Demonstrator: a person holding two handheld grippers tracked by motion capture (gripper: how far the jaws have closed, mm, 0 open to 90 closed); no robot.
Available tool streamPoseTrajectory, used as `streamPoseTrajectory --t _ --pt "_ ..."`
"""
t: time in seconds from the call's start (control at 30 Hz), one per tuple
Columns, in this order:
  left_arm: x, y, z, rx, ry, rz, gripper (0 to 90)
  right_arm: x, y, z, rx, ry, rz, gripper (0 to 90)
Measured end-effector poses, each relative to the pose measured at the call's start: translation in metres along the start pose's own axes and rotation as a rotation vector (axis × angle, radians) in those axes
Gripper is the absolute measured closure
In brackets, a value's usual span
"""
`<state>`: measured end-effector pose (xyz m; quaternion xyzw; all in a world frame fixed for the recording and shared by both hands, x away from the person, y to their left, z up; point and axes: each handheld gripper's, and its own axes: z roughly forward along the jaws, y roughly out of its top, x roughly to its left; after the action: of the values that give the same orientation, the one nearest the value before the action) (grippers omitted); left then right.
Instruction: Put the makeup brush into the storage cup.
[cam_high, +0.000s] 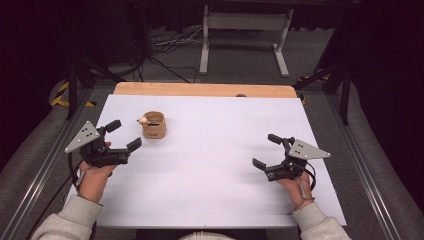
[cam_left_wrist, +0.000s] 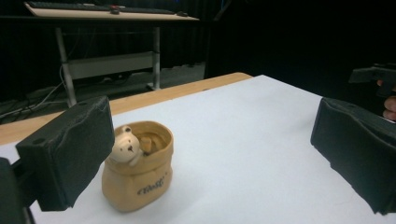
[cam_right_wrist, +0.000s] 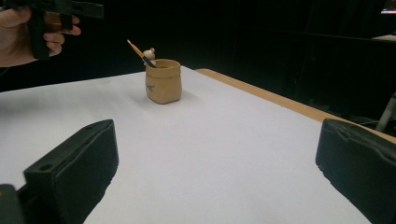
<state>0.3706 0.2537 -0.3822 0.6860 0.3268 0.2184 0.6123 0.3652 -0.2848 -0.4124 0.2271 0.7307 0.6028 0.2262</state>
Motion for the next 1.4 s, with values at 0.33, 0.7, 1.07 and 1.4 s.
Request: streamPoseTrajectory --t 0.33,0.7,1.07,1.4 --pt "-0.007 -0.026 -0.011 0.002 -0.039 -0.017 0.4 0.002 -0.005 -0.005 -0.014 -0.030 0.000 0.0" --pt "-0.015 -0.045 -0.015 0.011 -0.067 -0.031 0.4 0.006 -0.012 -0.016 -0.016 -0.052 0.003 0.0" --pt "-0.018 -0.064 -0.017 0.031 -0.071 -0.025 0.9 0.008 -0.023 -0.021 -0.009 -0.050 0.019 0.0" --pt "-0.020 -0.074 -0.014 0.074 -0.071 0.016 0.9 0.007 -0.030 -0.019 -0.002 -0.051 0.013 0.0"
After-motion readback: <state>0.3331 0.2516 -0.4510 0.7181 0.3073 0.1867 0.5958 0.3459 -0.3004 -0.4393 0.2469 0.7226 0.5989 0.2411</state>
